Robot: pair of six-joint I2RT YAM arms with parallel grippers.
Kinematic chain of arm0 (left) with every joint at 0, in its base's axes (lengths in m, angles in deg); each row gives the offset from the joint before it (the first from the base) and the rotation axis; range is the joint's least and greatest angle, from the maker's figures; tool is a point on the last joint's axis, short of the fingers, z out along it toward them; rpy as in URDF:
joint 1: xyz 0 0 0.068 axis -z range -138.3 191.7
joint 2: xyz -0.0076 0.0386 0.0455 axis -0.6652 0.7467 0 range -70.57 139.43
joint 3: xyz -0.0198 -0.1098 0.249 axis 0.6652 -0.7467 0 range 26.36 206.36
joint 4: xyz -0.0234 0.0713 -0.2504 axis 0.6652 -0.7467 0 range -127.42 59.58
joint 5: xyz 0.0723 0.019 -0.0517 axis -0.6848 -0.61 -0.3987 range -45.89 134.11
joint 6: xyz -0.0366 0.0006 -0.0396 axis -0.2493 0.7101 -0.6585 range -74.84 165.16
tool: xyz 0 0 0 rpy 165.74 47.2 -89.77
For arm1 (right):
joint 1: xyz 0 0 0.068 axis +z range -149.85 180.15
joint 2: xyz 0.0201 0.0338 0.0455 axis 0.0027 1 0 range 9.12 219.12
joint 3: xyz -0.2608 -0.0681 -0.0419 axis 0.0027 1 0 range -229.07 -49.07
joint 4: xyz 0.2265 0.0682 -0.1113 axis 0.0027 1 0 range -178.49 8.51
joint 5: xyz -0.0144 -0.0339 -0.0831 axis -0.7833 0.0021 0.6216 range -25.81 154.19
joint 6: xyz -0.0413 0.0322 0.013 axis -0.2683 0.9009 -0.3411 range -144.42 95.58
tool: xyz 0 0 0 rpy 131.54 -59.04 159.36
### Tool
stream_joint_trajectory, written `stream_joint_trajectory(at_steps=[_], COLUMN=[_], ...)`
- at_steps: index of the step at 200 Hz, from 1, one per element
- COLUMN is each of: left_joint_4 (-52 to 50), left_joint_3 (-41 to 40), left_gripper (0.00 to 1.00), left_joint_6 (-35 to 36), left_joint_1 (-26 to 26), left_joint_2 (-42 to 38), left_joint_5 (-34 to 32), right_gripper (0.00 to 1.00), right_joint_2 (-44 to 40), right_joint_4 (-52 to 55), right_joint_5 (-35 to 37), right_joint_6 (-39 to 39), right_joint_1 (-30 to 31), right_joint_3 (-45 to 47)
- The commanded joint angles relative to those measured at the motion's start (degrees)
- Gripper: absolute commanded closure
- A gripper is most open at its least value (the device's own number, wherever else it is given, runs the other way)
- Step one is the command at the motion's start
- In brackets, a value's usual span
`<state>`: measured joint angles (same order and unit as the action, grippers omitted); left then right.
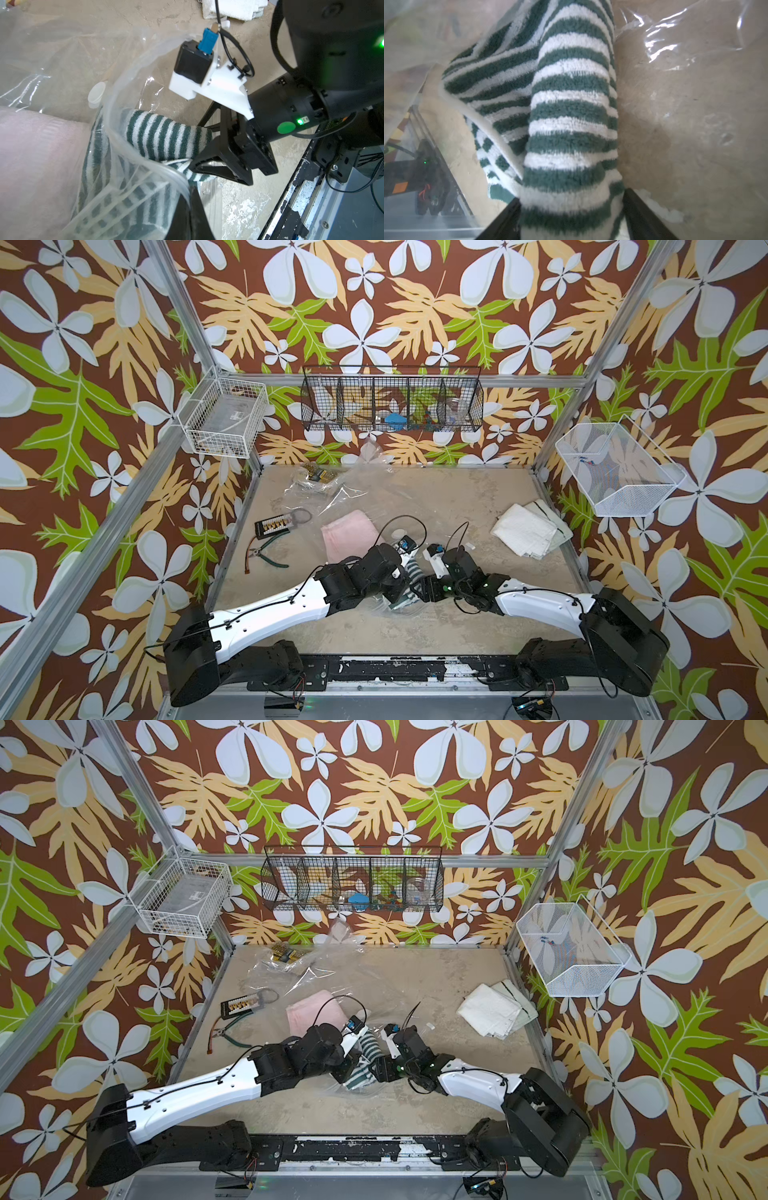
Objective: Place the folded towel into the vacuum bag
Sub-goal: Place the towel in the vacuum bag.
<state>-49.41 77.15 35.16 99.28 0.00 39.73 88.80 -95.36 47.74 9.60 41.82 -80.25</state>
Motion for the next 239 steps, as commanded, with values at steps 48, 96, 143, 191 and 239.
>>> stream_joint_trajectory(at_steps=[48, 96, 143, 191, 239], left_joint_4=[1.0, 0.3, 1.8, 1.7, 1.8], left_joint_3=[-1.2, 0.4, 0.1, 0.9, 2.0], left_gripper=[1.00, 1.00, 1.00, 1.00, 1.00], left_joint_6=[2.0, 2.5, 2.3, 3.2, 3.1], left_joint_1=[-0.8, -1.6, -1.6, -1.6, -1.6], left_joint_2=[1.4, 0.3, 1.9, 2.9, 3.7], left_joint_5=[-2.3, -2.0, -0.8, -1.3, 0.7], right_gripper=[0.24, 0.19, 0.38, 0.79, 0.83], right_joint_2=[1.1, -3.6, 8.7, 13.2, 22.0], right_joint_4=[-8.6, -5.5, -6.4, -10.0, -16.1], right_joint_5=[-11.7, -11.5, -2.2, -7.3, -4.6], right_joint_6=[4.9, 6.4, 9.7, 10.9, 16.1], right_joint_1=[0.1, -6.1, -1.1, 3.0, 2.8], right_joint_3=[-1.5, 2.6, -5.2, -8.3, -13.8])
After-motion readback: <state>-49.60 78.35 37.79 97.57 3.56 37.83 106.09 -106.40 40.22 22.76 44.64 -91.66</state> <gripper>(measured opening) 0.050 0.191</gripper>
